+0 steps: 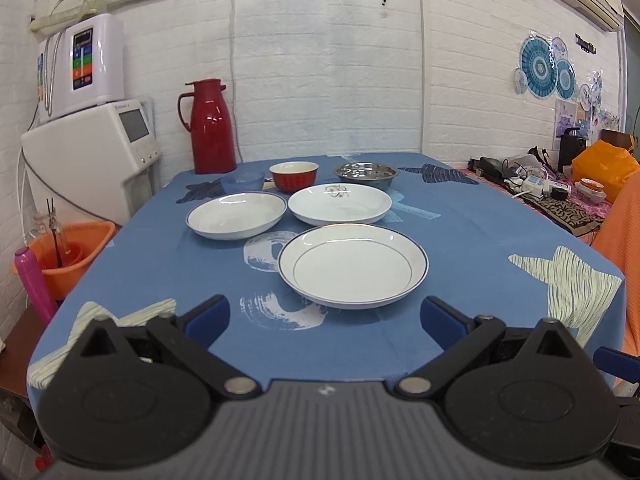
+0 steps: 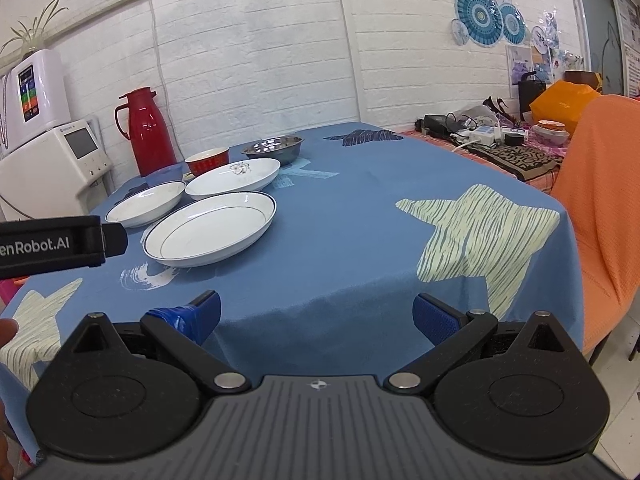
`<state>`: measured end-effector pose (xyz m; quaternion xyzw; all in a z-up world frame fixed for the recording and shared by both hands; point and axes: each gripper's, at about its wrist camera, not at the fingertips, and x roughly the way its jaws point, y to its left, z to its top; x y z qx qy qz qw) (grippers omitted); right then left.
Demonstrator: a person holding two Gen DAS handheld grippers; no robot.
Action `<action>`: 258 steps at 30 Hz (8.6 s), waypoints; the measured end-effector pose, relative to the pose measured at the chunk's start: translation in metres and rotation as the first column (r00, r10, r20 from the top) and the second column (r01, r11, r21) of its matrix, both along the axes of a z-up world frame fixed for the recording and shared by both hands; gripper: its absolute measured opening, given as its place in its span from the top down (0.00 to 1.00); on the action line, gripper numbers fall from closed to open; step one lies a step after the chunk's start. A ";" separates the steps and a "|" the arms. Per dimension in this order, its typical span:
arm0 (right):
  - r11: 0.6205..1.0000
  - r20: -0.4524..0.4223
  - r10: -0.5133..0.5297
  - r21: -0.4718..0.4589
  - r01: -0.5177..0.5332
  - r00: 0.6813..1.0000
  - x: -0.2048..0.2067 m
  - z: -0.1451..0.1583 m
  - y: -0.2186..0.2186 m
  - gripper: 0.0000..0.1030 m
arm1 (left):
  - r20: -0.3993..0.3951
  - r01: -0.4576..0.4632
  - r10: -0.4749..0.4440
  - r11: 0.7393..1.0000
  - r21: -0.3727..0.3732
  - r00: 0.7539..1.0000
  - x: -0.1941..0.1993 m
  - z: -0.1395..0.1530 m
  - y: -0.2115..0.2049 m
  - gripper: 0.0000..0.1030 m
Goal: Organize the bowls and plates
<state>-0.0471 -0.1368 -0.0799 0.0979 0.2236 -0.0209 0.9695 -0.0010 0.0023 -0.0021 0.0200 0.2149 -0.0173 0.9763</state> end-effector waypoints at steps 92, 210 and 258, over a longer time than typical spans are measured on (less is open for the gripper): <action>0.925 -0.346 0.326 -0.077 -0.373 0.880 0.266 -0.006 0.041 0.11 | -0.407 0.080 -0.104 0.994 -0.075 0.907 0.237 -0.058 0.067 0.03; 0.759 -0.388 0.600 0.000 -0.651 0.700 0.417 0.011 0.225 0.70 | -0.404 -0.106 0.029 0.980 -0.169 0.914 0.361 -0.041 0.262 0.82; 0.796 -0.278 0.597 0.090 -0.598 0.753 0.248 0.026 0.199 0.52 | -0.310 -0.081 0.040 0.989 -0.122 0.950 0.178 -0.022 0.222 0.82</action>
